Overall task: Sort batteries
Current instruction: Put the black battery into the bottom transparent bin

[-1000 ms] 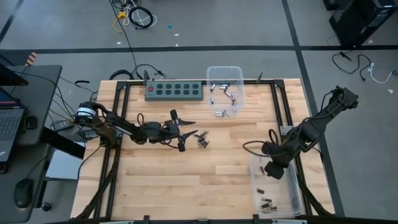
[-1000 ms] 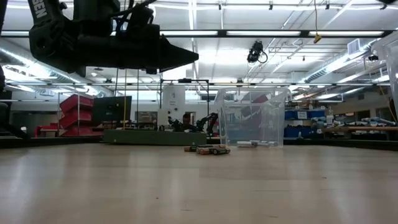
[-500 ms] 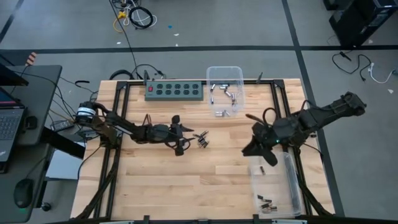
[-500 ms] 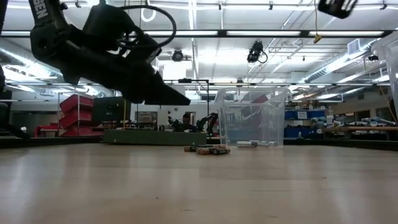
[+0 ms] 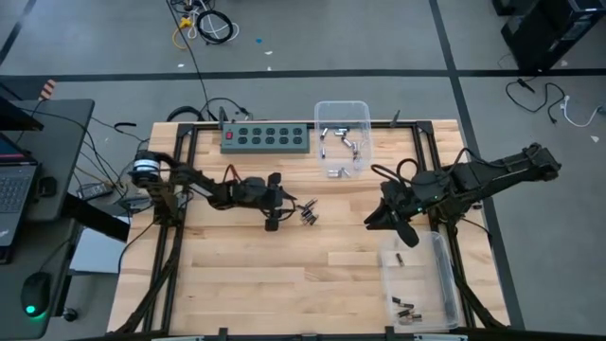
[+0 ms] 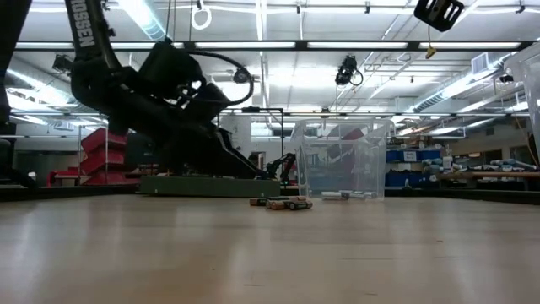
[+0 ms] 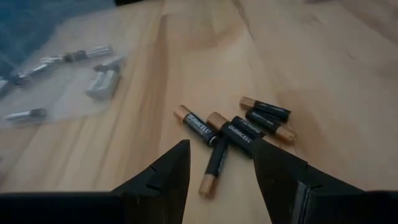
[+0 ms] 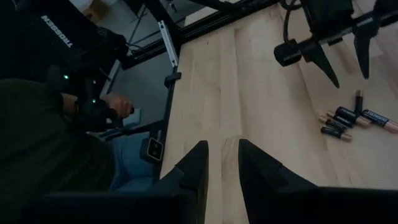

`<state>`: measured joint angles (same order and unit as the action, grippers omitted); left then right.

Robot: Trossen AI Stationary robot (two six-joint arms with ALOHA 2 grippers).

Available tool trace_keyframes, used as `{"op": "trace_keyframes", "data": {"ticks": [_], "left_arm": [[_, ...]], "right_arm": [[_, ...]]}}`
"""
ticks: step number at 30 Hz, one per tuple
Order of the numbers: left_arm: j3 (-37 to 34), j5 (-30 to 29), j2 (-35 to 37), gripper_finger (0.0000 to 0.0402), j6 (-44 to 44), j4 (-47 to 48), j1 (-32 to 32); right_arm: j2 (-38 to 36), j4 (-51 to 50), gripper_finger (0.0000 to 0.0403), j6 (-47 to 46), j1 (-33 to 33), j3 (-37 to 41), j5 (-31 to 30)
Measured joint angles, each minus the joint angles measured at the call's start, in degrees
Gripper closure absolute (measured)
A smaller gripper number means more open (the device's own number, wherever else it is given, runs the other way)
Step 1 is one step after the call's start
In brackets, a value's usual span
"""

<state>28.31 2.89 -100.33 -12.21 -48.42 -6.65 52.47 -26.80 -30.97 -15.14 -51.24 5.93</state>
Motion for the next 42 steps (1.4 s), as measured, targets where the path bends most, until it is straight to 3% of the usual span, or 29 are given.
{"op": "trace_keyframes", "data": {"ticks": [15, 25, 29, 38, 42], "left_arm": [[2.65, 4.38, -7.77, 0.0229, -2.38, 0.42, -2.94], [2.76, 4.91, -9.1, 0.0234, -1.89, -0.24, -3.19], [2.75, 4.68, -9.12, 0.0263, -1.45, 0.14, -3.16], [1.45, 3.81, -9.16, 0.0367, 1.12, -0.02, -3.05], [0.94, 2.97, -9.16, 0.0389, 2.25, -0.11, -3.05]], "right_arm": [[0.0, -0.37, 0.0329, 1.23, 0.77, 0.0, -0.36], [0.0, -0.38, 0.0329, 4.15, 2.44, 0.0, -0.45], [0.0, -0.38, 0.0329, 4.18, 2.93, 0.0, -0.5], [0.0, -0.37, 0.0329, 5.69, 2.91, 0.0, -0.51], [0.0, -0.36, 0.0329, 6.14, 2.91, 0.0, -0.52]]}}
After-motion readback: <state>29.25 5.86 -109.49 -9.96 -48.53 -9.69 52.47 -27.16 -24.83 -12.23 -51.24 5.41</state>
